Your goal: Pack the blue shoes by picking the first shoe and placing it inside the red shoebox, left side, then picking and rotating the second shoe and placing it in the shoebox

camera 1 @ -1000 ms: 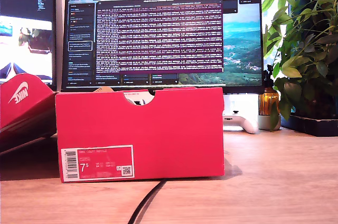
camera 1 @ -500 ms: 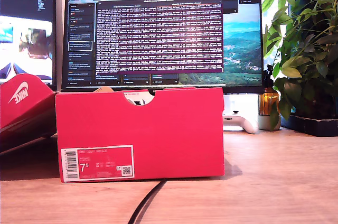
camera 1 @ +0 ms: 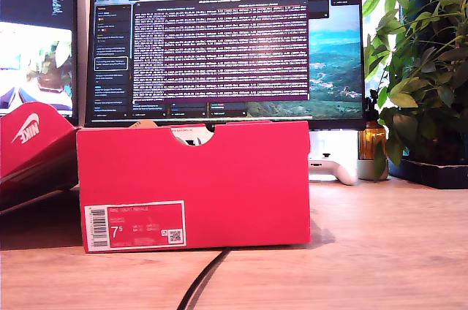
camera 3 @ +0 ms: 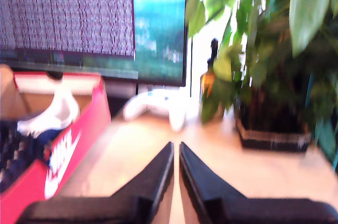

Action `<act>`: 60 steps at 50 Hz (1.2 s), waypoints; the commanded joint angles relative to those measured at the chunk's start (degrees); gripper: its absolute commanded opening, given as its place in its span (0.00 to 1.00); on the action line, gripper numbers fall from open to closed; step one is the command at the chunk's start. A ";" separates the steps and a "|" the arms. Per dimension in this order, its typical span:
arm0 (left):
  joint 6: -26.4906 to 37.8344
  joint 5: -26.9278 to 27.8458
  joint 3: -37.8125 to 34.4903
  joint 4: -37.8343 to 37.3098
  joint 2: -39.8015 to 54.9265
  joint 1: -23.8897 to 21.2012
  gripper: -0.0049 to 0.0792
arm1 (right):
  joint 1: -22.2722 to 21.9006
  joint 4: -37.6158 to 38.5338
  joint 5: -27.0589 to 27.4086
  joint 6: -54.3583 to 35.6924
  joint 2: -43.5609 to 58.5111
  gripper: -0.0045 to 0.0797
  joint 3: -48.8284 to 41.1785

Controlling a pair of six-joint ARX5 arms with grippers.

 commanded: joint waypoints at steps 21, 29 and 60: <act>-0.20 0.00 -1.66 -0.44 -0.44 -0.07 0.03 | -0.24 -9.60 0.07 1.03 -11.58 0.04 -5.64; -0.20 0.02 -1.66 -0.44 -0.44 -0.07 0.03 | -0.24 -13.05 0.04 0.96 -11.58 0.04 -7.17; -0.20 0.04 -1.66 -0.44 -0.44 -0.07 0.03 | -0.24 -13.86 0.04 3.76 -11.58 0.04 -8.35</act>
